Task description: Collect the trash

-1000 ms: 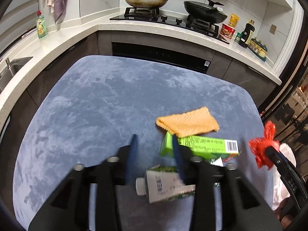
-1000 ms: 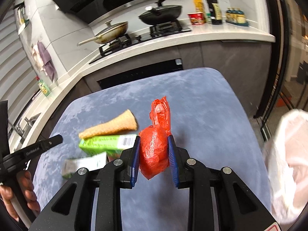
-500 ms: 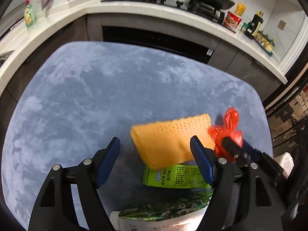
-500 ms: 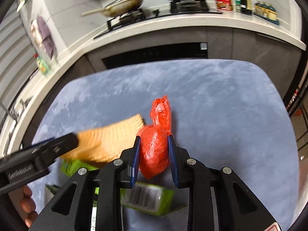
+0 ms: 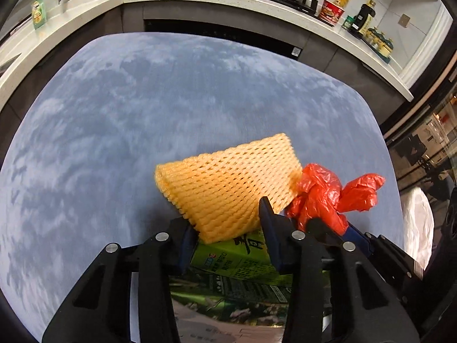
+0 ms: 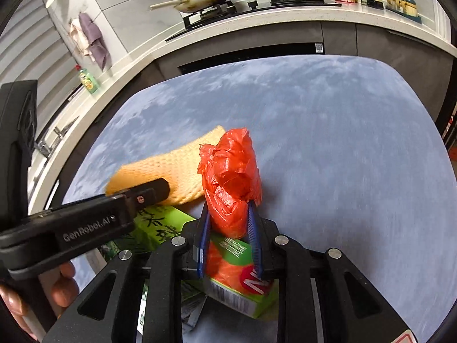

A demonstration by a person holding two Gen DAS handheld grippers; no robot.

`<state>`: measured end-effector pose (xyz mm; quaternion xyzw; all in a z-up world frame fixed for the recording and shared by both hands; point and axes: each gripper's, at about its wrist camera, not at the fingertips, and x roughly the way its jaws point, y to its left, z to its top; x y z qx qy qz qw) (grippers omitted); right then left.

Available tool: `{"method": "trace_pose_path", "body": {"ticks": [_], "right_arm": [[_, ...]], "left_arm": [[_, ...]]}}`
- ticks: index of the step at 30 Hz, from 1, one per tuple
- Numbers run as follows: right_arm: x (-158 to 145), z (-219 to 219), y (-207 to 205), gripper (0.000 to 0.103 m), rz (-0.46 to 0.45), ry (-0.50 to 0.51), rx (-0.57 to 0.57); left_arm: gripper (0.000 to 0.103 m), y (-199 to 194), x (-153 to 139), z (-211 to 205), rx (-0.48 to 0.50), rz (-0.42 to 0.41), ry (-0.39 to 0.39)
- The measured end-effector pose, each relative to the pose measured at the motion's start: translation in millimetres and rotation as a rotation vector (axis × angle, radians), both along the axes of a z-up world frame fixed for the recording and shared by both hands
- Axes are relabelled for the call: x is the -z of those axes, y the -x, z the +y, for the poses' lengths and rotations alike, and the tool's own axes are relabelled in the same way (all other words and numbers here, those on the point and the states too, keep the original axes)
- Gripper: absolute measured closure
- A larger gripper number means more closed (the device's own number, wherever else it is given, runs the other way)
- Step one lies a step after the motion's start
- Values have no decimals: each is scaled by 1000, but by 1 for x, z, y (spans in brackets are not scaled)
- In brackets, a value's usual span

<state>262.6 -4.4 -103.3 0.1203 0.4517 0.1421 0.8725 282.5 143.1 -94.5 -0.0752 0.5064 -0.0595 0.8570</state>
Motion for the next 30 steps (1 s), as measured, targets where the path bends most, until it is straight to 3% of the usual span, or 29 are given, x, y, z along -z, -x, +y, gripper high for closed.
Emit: {"method": "trace_pose_path", "body": {"ticks": [3, 4, 16, 17, 18, 30], "right_arm": [[-1, 0, 17, 80, -6, 3, 5], [-2, -2, 22, 80, -7, -3, 11], [-30, -57, 62, 81, -67, -41, 140], [-33, -63, 65, 80, -74, -44, 151], [-36, -69, 68, 81, -81, -47, 162], [-68, -138, 110, 81, -173, -52, 286]], "left_arm": [[69, 15, -5, -1, 6, -11, -4], [76, 17, -7, 0, 5, -12, -1], [85, 38, -50, -11, 21, -120, -11], [93, 40, -55, -13, 24, -129, -12], [94, 41, -59, -16, 27, -136, -18], [94, 67, -102, -77, 117, -223, -7]]}}
